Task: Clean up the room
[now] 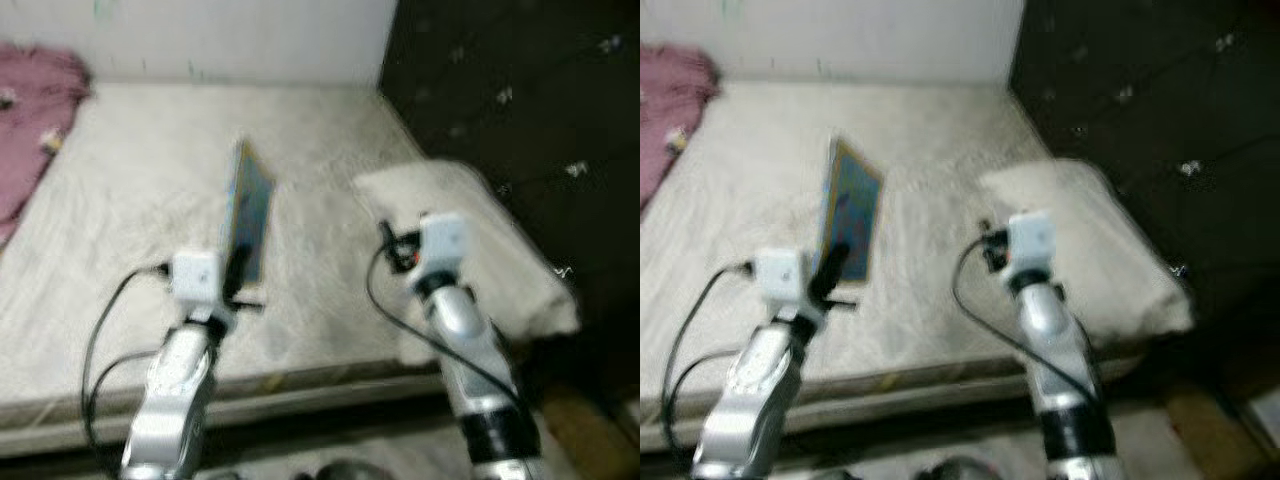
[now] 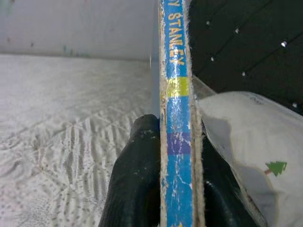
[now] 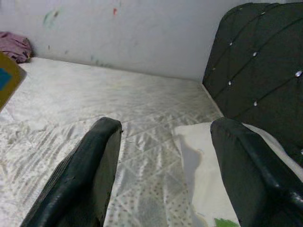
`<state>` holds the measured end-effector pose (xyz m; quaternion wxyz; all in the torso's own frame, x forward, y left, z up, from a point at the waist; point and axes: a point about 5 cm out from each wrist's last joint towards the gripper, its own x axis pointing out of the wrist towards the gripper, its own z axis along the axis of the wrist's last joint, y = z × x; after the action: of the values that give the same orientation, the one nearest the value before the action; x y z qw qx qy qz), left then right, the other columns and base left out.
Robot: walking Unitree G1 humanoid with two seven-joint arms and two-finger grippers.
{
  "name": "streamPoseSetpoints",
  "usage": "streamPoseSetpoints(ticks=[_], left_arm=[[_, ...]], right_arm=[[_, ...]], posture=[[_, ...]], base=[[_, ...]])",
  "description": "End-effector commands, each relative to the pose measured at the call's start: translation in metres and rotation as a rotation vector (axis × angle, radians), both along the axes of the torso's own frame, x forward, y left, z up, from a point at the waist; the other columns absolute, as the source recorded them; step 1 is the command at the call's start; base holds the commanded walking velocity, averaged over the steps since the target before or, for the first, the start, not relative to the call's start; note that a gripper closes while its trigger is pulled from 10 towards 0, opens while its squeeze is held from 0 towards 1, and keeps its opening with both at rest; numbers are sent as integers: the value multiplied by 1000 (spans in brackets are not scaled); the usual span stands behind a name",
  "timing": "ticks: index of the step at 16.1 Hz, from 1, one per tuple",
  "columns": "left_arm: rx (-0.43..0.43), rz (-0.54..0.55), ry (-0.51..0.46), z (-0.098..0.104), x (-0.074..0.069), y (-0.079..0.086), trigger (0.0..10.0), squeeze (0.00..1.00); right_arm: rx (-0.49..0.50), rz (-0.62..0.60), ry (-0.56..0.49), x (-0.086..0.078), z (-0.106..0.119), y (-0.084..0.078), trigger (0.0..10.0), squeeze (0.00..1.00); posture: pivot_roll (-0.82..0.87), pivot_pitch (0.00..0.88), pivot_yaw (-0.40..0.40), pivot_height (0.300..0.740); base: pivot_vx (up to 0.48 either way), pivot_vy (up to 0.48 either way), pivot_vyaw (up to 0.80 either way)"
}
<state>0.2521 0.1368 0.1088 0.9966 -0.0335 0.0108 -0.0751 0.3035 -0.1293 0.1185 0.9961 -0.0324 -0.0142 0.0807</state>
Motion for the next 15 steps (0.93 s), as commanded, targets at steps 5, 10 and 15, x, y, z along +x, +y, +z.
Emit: streamPoseSetpoints(ticks=[5, 10, 15], left_arm=[[-29, -4, -65, 12, 2, -6, 10000, 0], [-36, 35, -87, 16, 2, -1, 10000, 0], [-59, 8, -91, 17, 0, -1, 10000, 0]], right_arm=[[-20, -8, -10, 2, 3, -6, 10000, 0], [-24, -5, -9, 3, 3, -7, 10000, 0], [-25, -8, -2, 2, 1, -7, 10000, 0]], posture=[[-69, 0, -75, 740], [-68, 0, -80, 740], [-68, 0, -83, 740]], base=[[0, -274, 0], [0, 0, 0], [0, 0, 0]])
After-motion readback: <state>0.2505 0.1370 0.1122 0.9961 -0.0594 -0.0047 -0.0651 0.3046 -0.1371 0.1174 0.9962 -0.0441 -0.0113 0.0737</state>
